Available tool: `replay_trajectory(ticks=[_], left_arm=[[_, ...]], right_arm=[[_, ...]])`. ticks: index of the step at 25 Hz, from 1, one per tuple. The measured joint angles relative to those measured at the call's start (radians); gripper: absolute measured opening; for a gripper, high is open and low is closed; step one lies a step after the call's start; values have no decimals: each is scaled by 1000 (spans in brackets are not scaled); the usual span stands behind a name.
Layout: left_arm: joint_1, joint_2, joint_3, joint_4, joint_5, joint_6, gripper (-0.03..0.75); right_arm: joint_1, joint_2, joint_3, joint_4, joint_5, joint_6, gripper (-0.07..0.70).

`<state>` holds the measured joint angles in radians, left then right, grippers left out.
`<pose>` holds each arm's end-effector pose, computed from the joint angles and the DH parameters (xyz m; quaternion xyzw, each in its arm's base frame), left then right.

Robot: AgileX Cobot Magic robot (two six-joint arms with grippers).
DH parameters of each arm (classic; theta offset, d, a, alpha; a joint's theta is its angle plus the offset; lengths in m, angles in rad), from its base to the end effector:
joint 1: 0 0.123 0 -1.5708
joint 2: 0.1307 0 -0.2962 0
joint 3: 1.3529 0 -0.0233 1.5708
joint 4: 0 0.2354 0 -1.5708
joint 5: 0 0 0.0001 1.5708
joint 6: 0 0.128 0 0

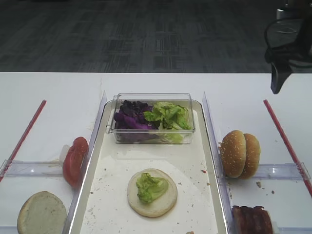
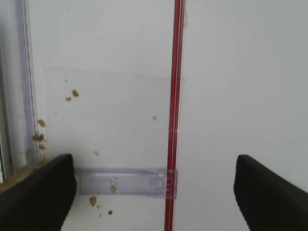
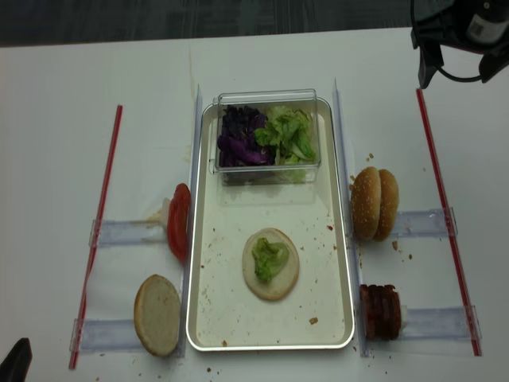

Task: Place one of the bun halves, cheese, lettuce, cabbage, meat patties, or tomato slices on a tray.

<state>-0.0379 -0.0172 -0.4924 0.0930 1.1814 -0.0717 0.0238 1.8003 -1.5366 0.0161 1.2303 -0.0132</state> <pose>-0.0059 0.0112 0.2378 -0.0197 0.8797 0.0203 0.4747 0.3609 0.0105 0.2555 -0.0164 0.9965 0.0082 0.0819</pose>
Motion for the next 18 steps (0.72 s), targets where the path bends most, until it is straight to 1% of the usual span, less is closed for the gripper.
replay_trajectory(ticks=[3,5,10,13,18], left_arm=[[0,0,0,0,0,0,564],[0,0,0,0,0,0,564],[0,0,0,0,0,0,564],[0,0,0,0,0,0,564],[0,0,0,0,0,0,564]], right_arm=[[0,-83,141,5,0,2,689],[0,-156,258,6,-9,6,689],[-2,-339,537,9,-71,13,689],[-2,-440,667,18,-88,13,689],[-2,-632,842,36,-126,13,689]])
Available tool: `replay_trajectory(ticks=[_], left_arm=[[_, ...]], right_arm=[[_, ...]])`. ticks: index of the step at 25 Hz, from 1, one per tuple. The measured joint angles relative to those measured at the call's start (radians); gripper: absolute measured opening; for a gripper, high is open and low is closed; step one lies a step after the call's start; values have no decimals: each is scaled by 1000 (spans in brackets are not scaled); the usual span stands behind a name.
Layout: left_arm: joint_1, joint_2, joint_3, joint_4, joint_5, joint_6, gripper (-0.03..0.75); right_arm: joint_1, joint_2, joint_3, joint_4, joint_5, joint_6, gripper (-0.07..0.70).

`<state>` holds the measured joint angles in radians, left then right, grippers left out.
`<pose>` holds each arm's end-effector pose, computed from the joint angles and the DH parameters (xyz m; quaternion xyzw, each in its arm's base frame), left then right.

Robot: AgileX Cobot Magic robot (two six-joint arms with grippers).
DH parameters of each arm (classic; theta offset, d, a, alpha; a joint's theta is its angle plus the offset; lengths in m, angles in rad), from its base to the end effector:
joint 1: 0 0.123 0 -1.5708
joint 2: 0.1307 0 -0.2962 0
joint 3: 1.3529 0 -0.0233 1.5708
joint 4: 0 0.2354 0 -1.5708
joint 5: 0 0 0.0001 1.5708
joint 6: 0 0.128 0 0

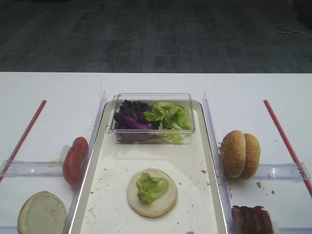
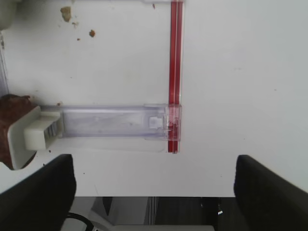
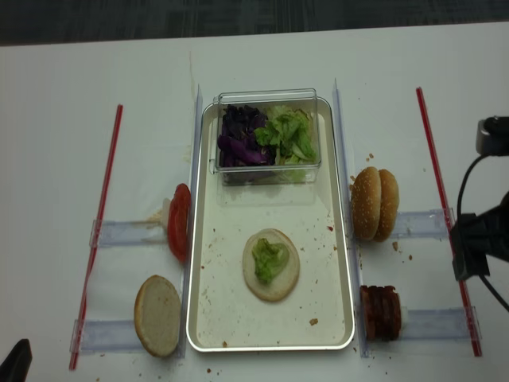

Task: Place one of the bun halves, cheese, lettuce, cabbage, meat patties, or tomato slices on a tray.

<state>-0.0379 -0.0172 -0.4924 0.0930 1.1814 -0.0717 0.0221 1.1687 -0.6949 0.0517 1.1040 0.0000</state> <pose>-0.0059 0.0112 0.2378 -0.0197 0.8797 0.0203 0.4747 0.1574 0.0094 0.2137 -0.0003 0.9989 0.0240 0.0398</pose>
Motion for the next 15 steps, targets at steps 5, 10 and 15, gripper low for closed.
replay_trajectory(ticks=[5,10,15], left_arm=[[0,0,0,0,0,0,564],[0,0,0,0,0,0,564],[0,0,0,0,0,0,564]], right_arm=[[0,-206,119,0,-9,0,689],[0,-396,193,0,-9,-9,689],[0,-599,211,0,-17,-22,689]])
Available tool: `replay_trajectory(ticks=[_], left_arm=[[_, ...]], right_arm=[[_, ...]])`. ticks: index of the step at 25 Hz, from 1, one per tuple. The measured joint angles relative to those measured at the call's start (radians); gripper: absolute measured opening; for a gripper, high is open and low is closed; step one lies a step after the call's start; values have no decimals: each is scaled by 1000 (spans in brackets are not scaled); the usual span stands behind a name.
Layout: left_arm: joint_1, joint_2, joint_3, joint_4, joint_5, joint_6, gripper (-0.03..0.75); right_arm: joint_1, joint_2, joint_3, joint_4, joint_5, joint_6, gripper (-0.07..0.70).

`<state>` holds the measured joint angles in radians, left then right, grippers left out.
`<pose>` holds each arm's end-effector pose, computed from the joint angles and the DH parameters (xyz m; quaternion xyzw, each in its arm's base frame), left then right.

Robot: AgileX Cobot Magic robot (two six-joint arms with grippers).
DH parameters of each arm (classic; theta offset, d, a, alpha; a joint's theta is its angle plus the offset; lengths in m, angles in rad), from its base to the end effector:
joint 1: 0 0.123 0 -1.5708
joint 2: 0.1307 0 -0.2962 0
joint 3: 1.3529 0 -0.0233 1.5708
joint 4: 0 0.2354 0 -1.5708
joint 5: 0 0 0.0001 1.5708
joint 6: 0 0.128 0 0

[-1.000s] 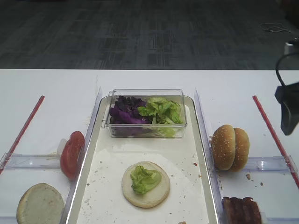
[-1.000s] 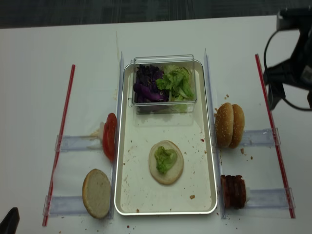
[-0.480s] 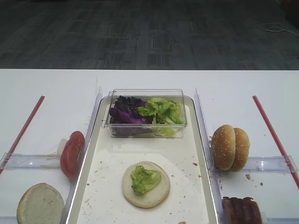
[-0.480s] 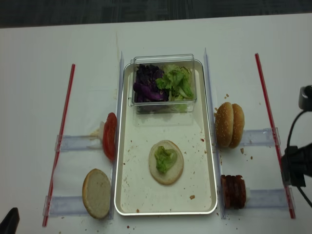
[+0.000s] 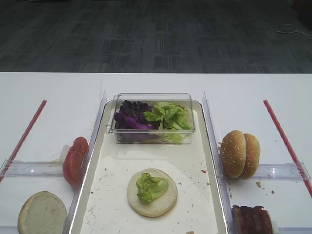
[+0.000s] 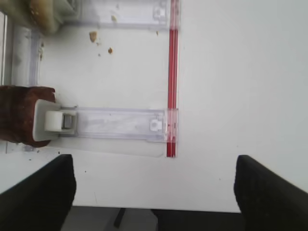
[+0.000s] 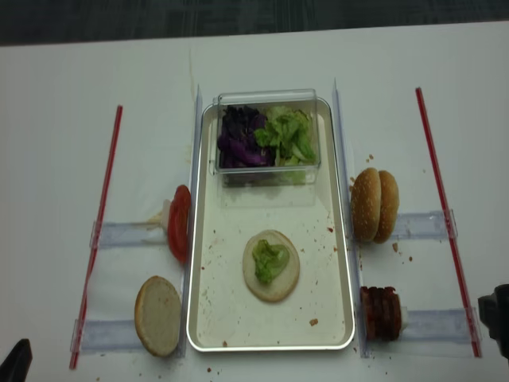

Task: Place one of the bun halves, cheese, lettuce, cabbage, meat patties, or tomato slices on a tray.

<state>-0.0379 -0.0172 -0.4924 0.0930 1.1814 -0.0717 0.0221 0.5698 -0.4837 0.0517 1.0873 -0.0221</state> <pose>-0.0059 0.0112 0.2378 -0.0197 0.8797 0.0203 0.4747 0.0683 0.0074 0.2243 -0.0153 0.9704 0.0251 0.2399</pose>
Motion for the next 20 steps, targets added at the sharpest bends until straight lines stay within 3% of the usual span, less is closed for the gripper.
replay_trajectory(ticks=[12,20], left_arm=[[0,0,0,0,0,0,564],[0,0,0,0,0,0,562]], right_arm=[[0,-413,4,0,18,-11,689],[0,-584,4,0,28,-11,689]])
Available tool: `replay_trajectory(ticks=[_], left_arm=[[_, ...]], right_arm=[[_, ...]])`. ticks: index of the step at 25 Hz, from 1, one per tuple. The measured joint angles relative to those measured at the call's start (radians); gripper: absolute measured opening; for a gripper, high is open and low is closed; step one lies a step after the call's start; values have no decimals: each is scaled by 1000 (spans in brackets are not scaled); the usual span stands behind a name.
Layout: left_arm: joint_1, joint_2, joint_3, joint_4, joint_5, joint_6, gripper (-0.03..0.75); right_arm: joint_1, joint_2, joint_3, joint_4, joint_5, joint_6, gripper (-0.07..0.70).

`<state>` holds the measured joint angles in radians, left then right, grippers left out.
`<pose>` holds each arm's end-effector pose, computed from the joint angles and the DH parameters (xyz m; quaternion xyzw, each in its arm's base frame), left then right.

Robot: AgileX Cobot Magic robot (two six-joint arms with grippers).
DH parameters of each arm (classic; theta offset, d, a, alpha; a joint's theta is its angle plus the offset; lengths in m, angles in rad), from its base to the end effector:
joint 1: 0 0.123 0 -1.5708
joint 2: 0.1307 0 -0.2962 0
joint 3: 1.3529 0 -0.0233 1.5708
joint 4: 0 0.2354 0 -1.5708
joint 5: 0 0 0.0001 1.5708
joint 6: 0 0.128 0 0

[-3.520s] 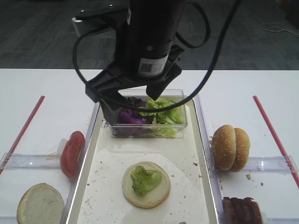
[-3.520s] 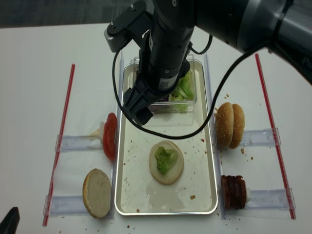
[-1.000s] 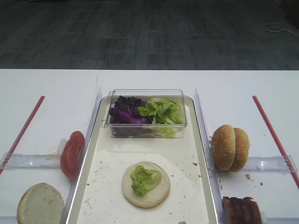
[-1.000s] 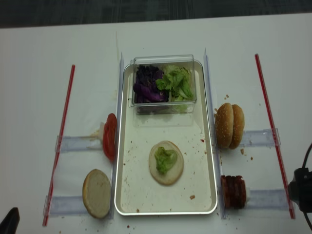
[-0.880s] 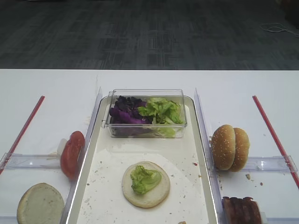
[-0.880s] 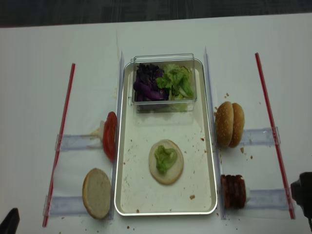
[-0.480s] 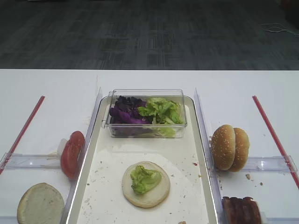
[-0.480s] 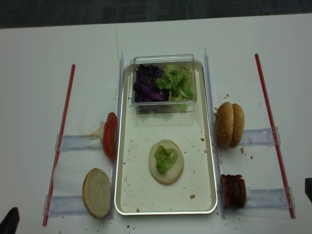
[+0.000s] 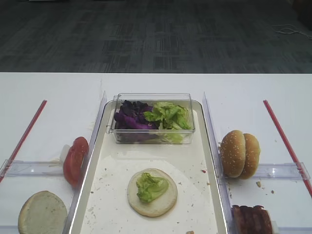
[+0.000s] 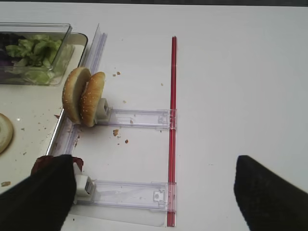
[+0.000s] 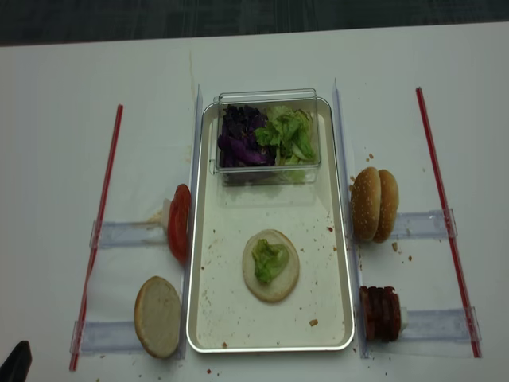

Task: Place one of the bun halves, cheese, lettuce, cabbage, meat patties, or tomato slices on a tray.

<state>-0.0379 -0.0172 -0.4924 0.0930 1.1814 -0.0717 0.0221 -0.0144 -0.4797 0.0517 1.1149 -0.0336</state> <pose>-0.0059 0.0112 0.2378 -0.0197 0.8797 0.0203 0.4747 -0.0003 0.0059 0.2410 -0.0258 0.8678 0.0229 0.4956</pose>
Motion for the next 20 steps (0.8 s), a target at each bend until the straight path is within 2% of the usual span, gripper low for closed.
replay_trajectory(ticks=[20], left_arm=[[0,0,0,0,0,0,562]], right_arm=[[-1,0,0,0,0,0,689]])
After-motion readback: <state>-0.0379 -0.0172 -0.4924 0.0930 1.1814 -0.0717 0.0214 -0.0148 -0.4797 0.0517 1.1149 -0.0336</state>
